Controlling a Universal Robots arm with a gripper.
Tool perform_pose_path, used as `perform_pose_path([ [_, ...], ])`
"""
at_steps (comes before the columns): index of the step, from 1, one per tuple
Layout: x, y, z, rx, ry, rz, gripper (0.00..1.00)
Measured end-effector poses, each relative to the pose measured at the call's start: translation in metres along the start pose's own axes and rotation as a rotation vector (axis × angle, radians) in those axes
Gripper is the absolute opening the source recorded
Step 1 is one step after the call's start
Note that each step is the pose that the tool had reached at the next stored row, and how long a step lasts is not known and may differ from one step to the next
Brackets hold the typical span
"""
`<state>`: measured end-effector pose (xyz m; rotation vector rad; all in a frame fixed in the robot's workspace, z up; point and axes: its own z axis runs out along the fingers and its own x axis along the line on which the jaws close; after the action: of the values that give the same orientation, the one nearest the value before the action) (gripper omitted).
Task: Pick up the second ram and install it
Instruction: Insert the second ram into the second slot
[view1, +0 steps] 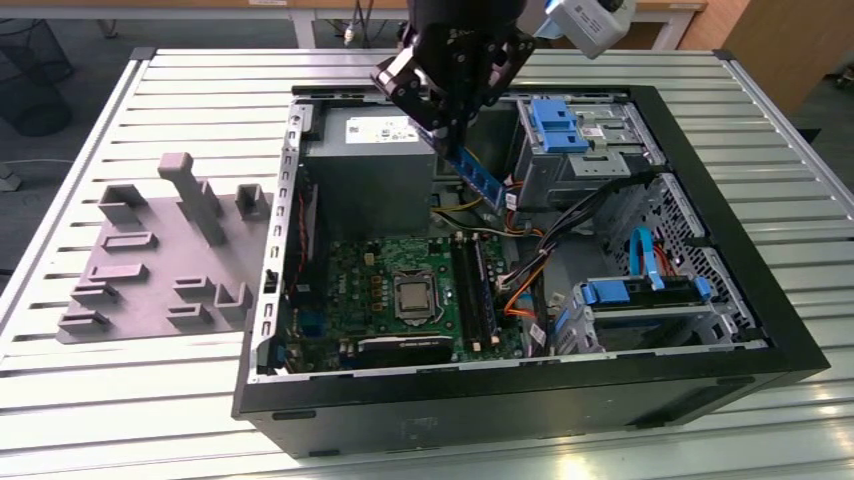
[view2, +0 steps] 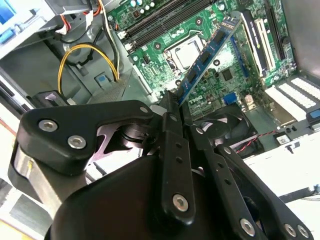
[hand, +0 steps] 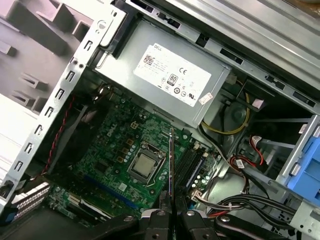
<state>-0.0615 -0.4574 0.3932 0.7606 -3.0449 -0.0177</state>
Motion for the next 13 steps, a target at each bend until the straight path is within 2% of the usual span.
perform_pose_path([
  [13,0.0,-0.0001,0.001,0.0033,-0.0006,0.203,0.14],
])
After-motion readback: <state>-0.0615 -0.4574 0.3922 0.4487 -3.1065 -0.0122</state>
